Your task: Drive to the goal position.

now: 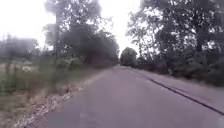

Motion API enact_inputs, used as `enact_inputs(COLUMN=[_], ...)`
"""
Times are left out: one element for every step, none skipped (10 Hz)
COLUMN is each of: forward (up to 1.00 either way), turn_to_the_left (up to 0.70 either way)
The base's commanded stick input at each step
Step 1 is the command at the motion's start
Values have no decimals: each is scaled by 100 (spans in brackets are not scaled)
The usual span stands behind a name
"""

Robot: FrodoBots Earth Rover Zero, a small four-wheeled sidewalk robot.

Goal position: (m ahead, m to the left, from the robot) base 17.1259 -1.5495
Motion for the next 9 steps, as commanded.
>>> enact_inputs(forward=[85,85,85,85,85,85,85,85,85], turn_to_the_left=[0,0,0,0,0,0,0,0,0])
